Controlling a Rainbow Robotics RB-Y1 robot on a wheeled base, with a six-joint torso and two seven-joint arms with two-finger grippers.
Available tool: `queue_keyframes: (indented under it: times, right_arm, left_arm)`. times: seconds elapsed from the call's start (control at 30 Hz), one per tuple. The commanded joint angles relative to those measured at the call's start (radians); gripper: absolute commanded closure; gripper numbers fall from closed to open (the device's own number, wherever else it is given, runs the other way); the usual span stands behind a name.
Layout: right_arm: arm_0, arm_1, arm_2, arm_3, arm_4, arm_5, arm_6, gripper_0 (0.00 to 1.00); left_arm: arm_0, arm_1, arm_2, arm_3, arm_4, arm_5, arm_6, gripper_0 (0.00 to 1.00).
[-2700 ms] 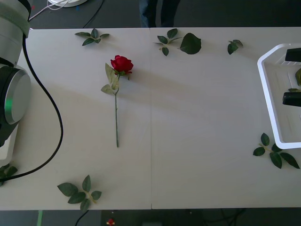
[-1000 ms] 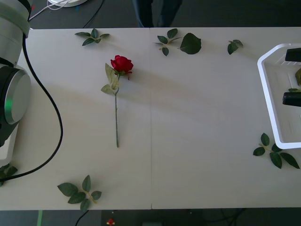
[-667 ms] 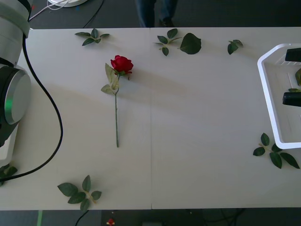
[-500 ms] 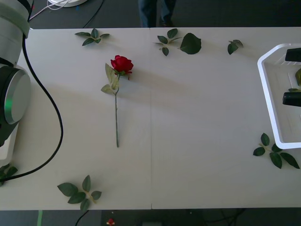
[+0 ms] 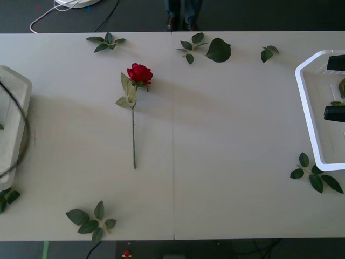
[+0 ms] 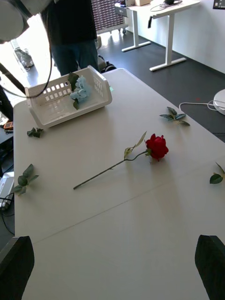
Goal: Place the red flowers into the right box and the blue flowers into the left box. If a person shows an open palm, hand one flower to the person first, then continue sorting.
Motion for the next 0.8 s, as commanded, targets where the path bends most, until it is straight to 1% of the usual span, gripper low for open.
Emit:
queue_keyframes:
  times: [0.03, 0.1, 0.17, 0.2, 0.27, 0.3, 0.37, 0.4, 0.47, 0.57, 0.63, 0.8]
  right_arm:
    - [0.007, -0.047, -0.017, -0.018, -0.014, 0.004, 0.027, 0.0]
    - [0.007, -0.047, -0.017, -0.018, -0.014, 0.004, 0.027, 0.0]
    - [0.007, -0.047, -0.017, -0.018, -0.014, 0.004, 0.027, 0.0]
    - [0.007, -0.047, -0.017, -0.018, -0.014, 0.004, 0.027, 0.0]
    - [0.007, -0.047, -0.017, -0.018, -0.014, 0.004, 0.027, 0.0]
    - [0.007, -0.047, -0.017, -0.018, -0.014, 0.004, 0.027, 0.0]
    - [0.007, -0.047, -0.017, -0.018, -0.014, 0.004, 0.027, 0.0]
    - [0.007, -0.047, -0.017, -0.018, -0.014, 0.004, 0.027, 0.0]
    - [0.007, -0.047, -0.017, -0.018, -0.014, 0.004, 0.027, 0.0]
    - [0.007, -0.047, -0.017, -0.018, -0.014, 0.004, 0.027, 0.0]
    - [0.007, -0.047, -0.017, -0.018, -0.014, 0.004, 0.027, 0.0]
    - [0.007, -0.047, -0.017, -0.018, -0.014, 0.004, 0.027, 0.0]
  left_arm:
    - [-0.046, 0.099, -0.037, -0.15, -0.043, 0.135, 0.279, 0.0]
    - [-0.006, 0.119, -0.08, -0.238, -0.054, 0.169, 0.403, 0.0]
    - [0.06, 0.145, -0.14, -0.374, -0.1, 0.192, 0.577, 0.0]
    - [0.078, 0.151, -0.157, -0.416, -0.114, 0.193, 0.618, 0.0]
    - [0.157, 0.174, -0.217, -0.549, -0.155, 0.193, 0.738, 0.0]
    - [0.176, 0.179, -0.231, -0.581, -0.165, 0.193, 0.761, 0.0]
    - [0.252, 0.189, -0.273, -0.678, -0.185, 0.193, 0.839, 0.0]
    - [0.27, 0.191, -0.284, -0.698, -0.189, 0.195, 0.854, 0.0]
    - [0.338, 0.203, -0.333, -0.77, -0.217, 0.195, 0.92, 0.0]
    - [0.405, 0.218, -0.407, -0.818, -0.227, 0.198, 0.988, 0.0]
    - [0.426, 0.22, -0.465, -0.821, -0.227, 0.198, 1.026, 0.0]
    - [0.437, 0.22, -0.563, -0.795, -0.221, 0.199, 1.127, 0.0]
